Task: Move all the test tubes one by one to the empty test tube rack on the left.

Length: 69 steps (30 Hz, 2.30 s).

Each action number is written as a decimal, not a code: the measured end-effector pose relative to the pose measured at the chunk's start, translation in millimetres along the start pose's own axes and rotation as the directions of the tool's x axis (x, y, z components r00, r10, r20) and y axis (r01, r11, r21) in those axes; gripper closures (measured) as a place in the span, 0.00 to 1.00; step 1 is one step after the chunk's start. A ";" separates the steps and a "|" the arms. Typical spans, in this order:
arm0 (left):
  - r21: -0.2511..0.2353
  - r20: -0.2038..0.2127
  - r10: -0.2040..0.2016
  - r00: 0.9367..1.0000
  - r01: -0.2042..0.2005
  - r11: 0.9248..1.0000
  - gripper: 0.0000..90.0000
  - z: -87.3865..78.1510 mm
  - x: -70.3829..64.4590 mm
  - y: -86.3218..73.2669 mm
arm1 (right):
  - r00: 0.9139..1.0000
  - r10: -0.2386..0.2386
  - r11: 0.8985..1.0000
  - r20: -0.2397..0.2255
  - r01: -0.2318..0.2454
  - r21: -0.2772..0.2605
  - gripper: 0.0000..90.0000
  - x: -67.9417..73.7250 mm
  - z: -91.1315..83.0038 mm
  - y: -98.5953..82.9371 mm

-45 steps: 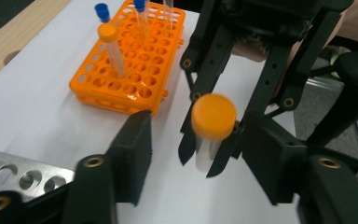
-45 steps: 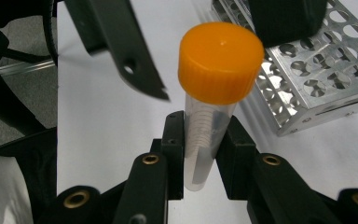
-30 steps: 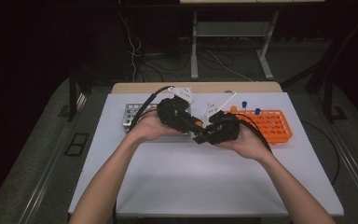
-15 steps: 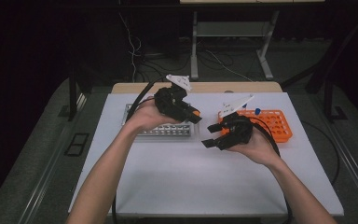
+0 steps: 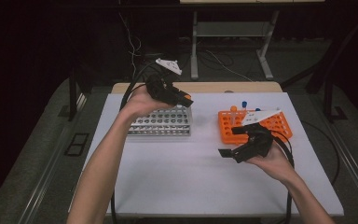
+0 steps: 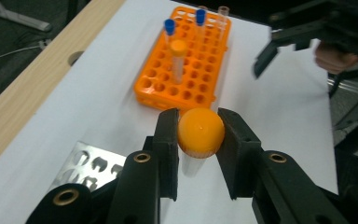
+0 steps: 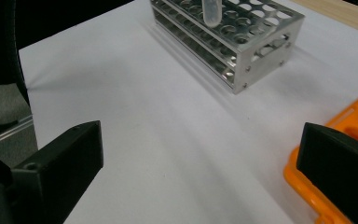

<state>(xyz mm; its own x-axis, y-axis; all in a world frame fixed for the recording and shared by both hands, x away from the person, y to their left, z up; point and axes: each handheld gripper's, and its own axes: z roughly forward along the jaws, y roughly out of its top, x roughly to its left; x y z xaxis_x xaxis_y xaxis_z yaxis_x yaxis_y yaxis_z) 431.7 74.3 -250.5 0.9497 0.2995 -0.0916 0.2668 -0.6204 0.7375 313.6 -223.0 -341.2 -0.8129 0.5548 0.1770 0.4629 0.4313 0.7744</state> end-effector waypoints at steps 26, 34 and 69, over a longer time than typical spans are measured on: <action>-0.015 -0.135 -0.126 0.983 0.125 0.992 0.77 17.6 65.1 3.6 | 0.988 0.144 0.986 0.054 -0.139 -0.089 0.00 -7.3 -38.4 -73.1; -0.013 -0.152 -0.138 0.979 0.138 0.990 0.77 31.7 80.2 6.9 | 0.988 0.146 0.985 0.058 -0.140 -0.101 0.00 -9.1 -41.8 -79.3; 0.075 -0.146 -0.190 0.971 0.202 0.976 0.75 79.1 91.9 -24.9 | 0.981 0.172 0.978 0.091 -0.159 -0.136 0.00 -19.0 -60.5 -82.6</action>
<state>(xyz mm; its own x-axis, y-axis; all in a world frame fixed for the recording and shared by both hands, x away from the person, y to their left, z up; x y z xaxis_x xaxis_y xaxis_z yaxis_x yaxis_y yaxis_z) 525.2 59.9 -330.3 0.8474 0.5145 -0.1313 0.4649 -0.5994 0.6516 269.4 -312.2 -371.8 -0.6858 0.6830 0.2516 0.5337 0.2368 0.8118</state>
